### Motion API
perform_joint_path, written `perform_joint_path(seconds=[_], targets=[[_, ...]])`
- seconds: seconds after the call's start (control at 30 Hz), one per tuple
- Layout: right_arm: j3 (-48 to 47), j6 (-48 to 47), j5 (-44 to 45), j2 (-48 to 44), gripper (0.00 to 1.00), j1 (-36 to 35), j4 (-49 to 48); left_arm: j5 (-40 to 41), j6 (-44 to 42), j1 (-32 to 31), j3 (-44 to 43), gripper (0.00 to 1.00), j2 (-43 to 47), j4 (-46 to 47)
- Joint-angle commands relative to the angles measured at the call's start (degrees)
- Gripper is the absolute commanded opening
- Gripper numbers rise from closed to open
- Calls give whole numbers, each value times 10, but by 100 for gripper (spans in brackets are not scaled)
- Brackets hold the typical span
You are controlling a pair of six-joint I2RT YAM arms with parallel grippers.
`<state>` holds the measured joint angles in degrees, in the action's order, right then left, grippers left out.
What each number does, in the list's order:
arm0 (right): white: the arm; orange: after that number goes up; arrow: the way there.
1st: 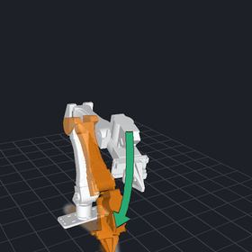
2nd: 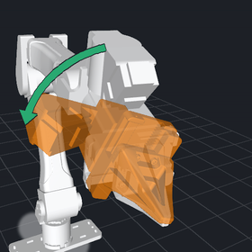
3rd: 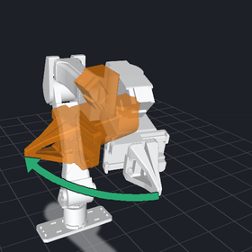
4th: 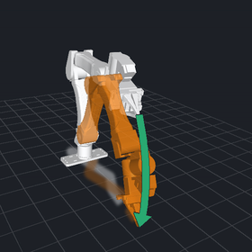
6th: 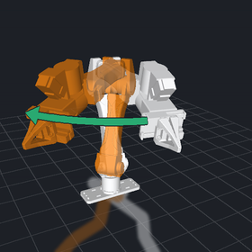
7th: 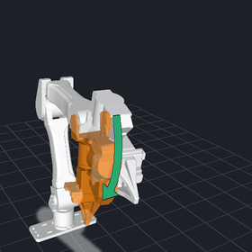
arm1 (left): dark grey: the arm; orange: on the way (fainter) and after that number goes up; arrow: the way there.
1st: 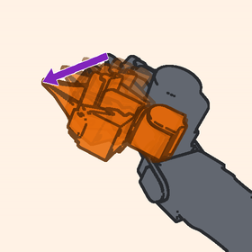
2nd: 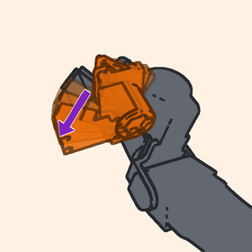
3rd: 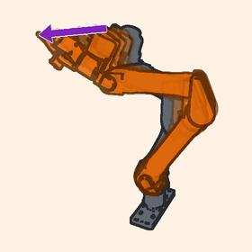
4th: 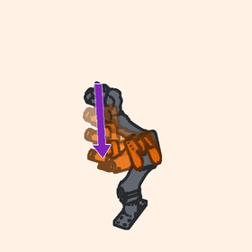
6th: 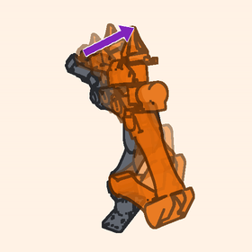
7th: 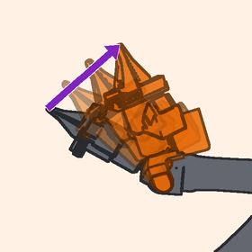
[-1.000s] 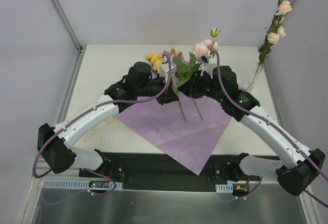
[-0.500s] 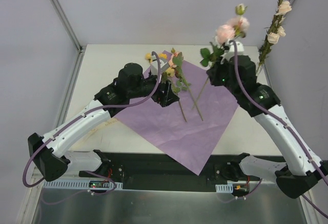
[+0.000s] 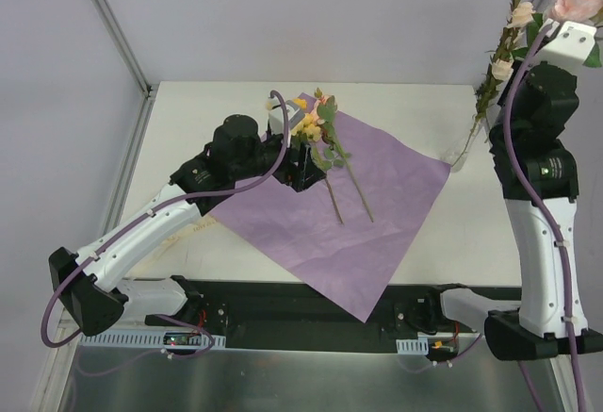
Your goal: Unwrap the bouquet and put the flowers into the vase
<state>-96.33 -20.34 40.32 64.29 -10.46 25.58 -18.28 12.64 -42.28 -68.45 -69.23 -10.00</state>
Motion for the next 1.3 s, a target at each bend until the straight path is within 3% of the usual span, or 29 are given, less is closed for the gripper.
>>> perform_joint_path(seconds=[0.0,0.23,0.7,1.27], targets=[[-11,-19,8,29,1,40,-67,18,4,3,2,77,-4,3],[-9,-37,-25,58,1,67,-134,-11,29,2,-18,79,-8,-5],[-28,-11,-74,124,1,93,-189,35,-4,2,22,79,4,-5],[6,10,-92,149,1,103,-204,53,-16,1,26,79,13,-6]])
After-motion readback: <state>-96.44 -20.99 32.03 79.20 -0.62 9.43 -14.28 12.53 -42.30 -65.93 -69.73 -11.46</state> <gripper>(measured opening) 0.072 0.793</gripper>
